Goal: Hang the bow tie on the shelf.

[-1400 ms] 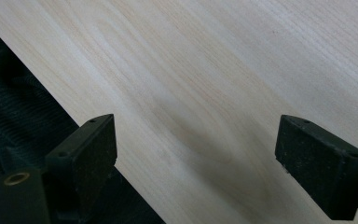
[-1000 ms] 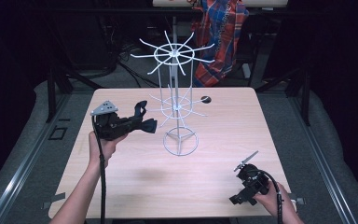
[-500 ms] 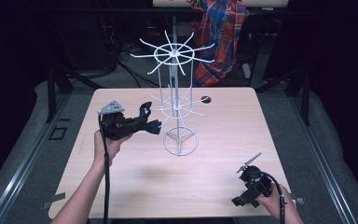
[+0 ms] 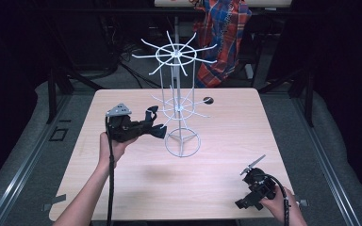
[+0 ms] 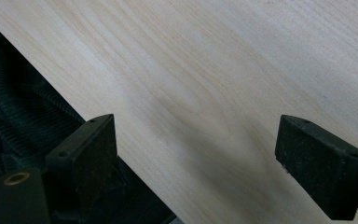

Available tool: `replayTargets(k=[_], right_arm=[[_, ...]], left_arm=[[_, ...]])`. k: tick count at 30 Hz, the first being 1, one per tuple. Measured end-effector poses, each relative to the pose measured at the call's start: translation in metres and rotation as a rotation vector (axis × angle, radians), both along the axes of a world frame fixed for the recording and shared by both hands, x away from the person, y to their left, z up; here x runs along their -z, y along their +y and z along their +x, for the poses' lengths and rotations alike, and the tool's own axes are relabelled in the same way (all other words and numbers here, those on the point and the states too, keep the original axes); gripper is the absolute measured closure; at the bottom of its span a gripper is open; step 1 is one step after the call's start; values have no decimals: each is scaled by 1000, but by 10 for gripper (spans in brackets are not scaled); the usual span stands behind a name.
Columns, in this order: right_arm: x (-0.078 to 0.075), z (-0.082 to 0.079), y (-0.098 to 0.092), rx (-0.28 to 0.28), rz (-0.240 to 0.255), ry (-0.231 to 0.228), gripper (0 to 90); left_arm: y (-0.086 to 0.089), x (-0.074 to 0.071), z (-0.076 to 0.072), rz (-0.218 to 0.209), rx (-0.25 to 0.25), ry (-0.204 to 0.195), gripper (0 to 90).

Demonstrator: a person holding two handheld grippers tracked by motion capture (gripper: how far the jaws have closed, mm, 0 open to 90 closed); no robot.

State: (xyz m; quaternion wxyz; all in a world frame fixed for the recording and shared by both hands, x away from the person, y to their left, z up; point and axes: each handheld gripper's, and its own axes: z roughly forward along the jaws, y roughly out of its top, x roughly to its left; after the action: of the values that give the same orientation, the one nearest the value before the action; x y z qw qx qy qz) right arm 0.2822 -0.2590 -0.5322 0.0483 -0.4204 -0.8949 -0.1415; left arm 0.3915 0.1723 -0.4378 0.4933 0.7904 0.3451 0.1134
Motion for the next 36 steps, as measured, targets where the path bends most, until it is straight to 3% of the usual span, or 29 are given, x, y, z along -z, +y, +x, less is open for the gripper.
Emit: replayTargets(k=[9,10,18,23,36], right_arm=[[2,-1,1,13,21,5,123],[1,0,0,-3,-10,2,123],[3,-2,0,19,26,0,123],[2,-2,-1,6,10,5,123],[2,-1,-1,-10,-6,8,123]], left_arm=[[-8,6,1,10,27,25,853],[-9,7,1,11,32,28,853],[-21,11,1,42,62,35,851],[-25,13,1,50,73,44,851],[-28,22,6,66,58,101,850]])
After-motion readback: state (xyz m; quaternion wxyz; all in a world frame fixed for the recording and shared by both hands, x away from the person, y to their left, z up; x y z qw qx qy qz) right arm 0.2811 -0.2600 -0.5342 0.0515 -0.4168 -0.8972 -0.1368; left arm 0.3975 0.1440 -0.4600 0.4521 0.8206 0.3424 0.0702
